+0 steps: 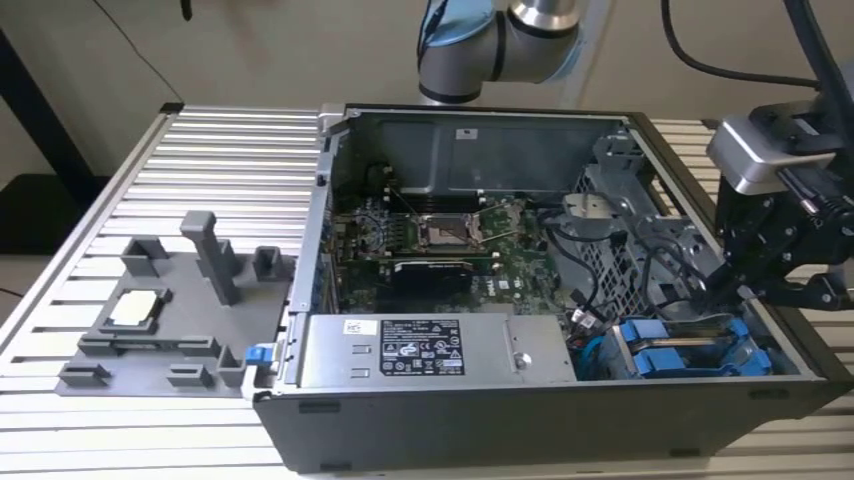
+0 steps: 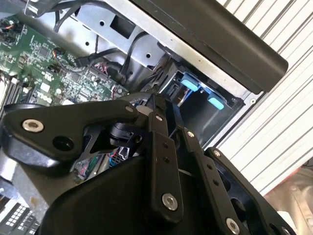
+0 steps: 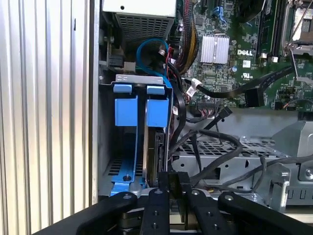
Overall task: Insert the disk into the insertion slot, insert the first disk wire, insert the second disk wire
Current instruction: 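Insert the first disk wire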
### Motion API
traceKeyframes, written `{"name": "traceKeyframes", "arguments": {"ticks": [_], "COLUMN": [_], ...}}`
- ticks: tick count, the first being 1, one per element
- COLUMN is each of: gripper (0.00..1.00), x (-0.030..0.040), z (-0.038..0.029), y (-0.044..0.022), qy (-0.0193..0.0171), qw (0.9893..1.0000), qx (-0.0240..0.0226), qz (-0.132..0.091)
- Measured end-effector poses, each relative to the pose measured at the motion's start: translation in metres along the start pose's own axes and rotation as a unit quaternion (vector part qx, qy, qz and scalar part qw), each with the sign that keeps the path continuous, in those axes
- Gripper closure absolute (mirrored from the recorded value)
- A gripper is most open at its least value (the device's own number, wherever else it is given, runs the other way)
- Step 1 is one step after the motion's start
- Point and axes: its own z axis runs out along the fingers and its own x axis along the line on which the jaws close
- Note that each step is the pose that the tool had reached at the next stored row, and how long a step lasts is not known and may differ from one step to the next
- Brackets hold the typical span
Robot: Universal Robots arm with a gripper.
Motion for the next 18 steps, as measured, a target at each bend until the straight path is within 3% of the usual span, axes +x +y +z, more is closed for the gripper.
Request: {"name": "traceKeyframes", "arguments": {"ticks": [7, 13, 18], "gripper": [0.81, 0.81, 0.81], "x": [0.0009, 0.0028, 0.0044], "z": [0.0059, 0.0097, 0.0117], "y": [0.0004, -0.0002, -0.0023], "qy": [0.0019, 0.0027, 0.0025], "qw": [1.0, 0.9999, 0.9998], "qx": [-0.0031, -0.0027, -0.0088], "qz": [0.004, 0.016, 0.017]}}
